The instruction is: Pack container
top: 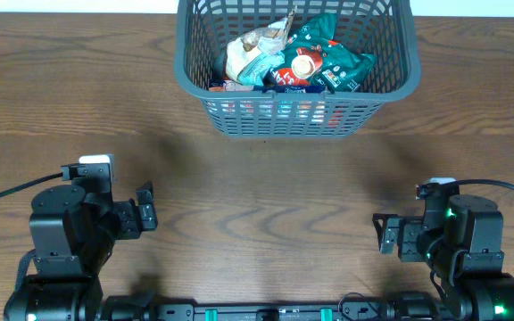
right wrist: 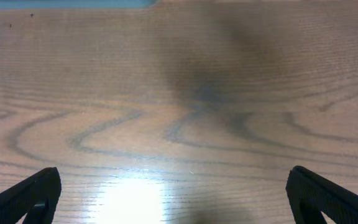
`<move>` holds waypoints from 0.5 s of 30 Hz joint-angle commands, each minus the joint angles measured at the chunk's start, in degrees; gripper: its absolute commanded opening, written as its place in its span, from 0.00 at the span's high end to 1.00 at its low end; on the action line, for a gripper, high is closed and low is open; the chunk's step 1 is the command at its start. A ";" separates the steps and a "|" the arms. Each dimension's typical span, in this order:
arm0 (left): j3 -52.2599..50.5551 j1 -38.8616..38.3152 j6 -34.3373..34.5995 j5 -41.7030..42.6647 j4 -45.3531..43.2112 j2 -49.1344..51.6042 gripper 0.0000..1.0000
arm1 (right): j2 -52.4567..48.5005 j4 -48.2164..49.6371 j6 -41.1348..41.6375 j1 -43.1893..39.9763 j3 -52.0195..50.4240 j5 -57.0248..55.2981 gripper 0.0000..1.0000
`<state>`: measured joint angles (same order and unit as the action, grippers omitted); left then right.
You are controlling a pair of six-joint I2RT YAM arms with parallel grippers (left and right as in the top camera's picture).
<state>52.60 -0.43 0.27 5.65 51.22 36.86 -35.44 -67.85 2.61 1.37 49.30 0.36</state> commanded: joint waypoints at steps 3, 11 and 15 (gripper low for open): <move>0.02 0.09 1.11 0.35 0.11 0.11 0.01 | 0.24 0.17 0.74 0.48 -0.24 -0.57 0.01; 0.02 0.09 1.09 0.35 0.11 0.11 0.02 | 8.46 0.35 0.76 0.59 -0.24 1.36 0.01; 0.02 0.09 1.09 0.35 0.11 0.11 0.01 | 16.52 4.61 0.74 0.44 -0.74 3.52 0.01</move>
<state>52.60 -0.43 0.30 5.65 51.20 36.86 -23.22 -65.23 2.61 1.37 49.06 1.83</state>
